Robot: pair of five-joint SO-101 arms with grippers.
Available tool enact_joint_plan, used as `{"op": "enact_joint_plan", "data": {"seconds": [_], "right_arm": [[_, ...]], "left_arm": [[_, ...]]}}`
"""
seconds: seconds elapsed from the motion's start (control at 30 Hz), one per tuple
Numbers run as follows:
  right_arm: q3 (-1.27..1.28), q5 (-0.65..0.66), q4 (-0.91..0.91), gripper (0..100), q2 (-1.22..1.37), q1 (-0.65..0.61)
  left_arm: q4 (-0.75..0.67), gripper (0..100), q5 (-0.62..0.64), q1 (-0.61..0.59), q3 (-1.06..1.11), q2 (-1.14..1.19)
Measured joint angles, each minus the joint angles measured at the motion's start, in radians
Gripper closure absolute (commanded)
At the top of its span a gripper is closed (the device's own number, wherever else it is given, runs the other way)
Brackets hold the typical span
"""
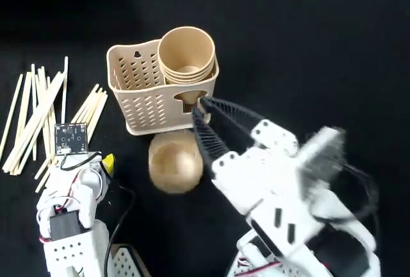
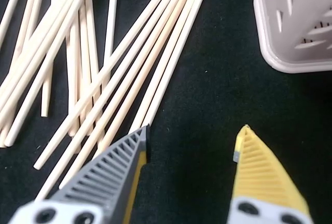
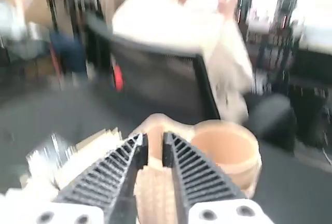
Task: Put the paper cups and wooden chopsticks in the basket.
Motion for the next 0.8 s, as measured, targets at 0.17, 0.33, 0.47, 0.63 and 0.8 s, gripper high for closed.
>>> {"op": "enact_joint_plan", "data": {"seconds": [0.17,0.33,0.47,0.63,0.8], "right_arm": [[-0.051,-0.012,-0.014,92.0,0.061,0.000],[-0.018,-0.017,0.127,81.4,0.135,-0.032],[0.072,-0.017,0.232,73.7,0.143,-0.034],[0.245,-0.038,0.199,71.2,0.150,0.032],[0.505,-0.141,0.002,71.2,0.155,0.044]], "left_arm": [[0.000,73,0.000,0.000,0.000,0.000],[0.000,73,0.000,0.000,0.000,0.000],[0.000,73,0.000,0.000,0.000,0.000],[0.000,73,0.000,0.000,0.000,0.000],[0.000,73,0.000,0.000,0.000,0.000]]}}
